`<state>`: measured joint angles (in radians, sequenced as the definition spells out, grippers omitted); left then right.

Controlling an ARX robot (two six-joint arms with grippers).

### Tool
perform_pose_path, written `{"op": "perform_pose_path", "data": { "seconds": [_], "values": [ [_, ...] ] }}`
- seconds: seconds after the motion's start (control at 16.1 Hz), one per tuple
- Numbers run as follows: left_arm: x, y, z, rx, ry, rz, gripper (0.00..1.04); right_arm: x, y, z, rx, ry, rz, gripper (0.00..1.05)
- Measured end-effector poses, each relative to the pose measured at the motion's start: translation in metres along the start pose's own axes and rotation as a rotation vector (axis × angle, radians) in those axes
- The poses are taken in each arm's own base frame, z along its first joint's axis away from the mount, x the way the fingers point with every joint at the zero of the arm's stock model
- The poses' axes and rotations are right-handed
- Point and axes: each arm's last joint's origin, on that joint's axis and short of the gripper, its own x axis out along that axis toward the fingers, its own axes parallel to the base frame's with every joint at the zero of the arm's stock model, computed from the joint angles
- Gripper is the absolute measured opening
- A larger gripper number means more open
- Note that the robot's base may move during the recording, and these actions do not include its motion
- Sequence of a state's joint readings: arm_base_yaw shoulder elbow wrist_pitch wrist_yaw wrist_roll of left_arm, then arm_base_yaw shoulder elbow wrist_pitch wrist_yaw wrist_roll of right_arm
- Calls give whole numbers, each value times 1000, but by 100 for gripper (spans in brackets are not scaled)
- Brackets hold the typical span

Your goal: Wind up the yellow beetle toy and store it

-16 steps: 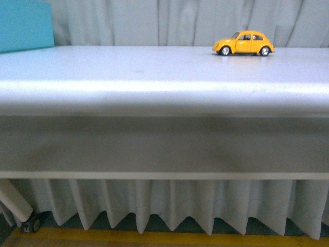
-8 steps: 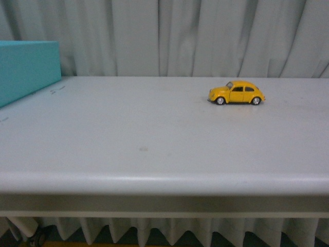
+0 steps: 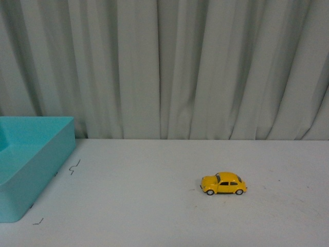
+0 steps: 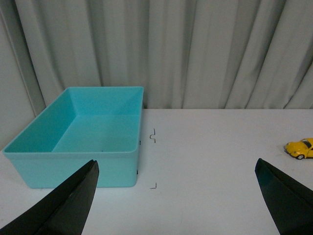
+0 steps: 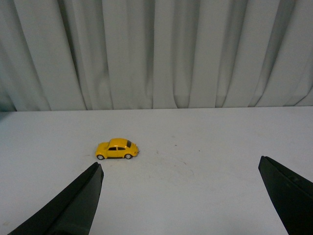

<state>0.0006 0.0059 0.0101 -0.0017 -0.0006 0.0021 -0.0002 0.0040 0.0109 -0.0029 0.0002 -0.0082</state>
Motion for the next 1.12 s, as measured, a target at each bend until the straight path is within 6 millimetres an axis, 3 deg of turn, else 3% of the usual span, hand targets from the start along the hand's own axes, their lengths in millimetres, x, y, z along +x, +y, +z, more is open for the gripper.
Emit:
{"op": "perform_pose_path", "data": {
  "seconds": [1.12],
  "values": [
    [0, 0, 0, 0, 0, 0, 98, 0, 0, 0, 0, 0, 0, 98]
  ]
}}
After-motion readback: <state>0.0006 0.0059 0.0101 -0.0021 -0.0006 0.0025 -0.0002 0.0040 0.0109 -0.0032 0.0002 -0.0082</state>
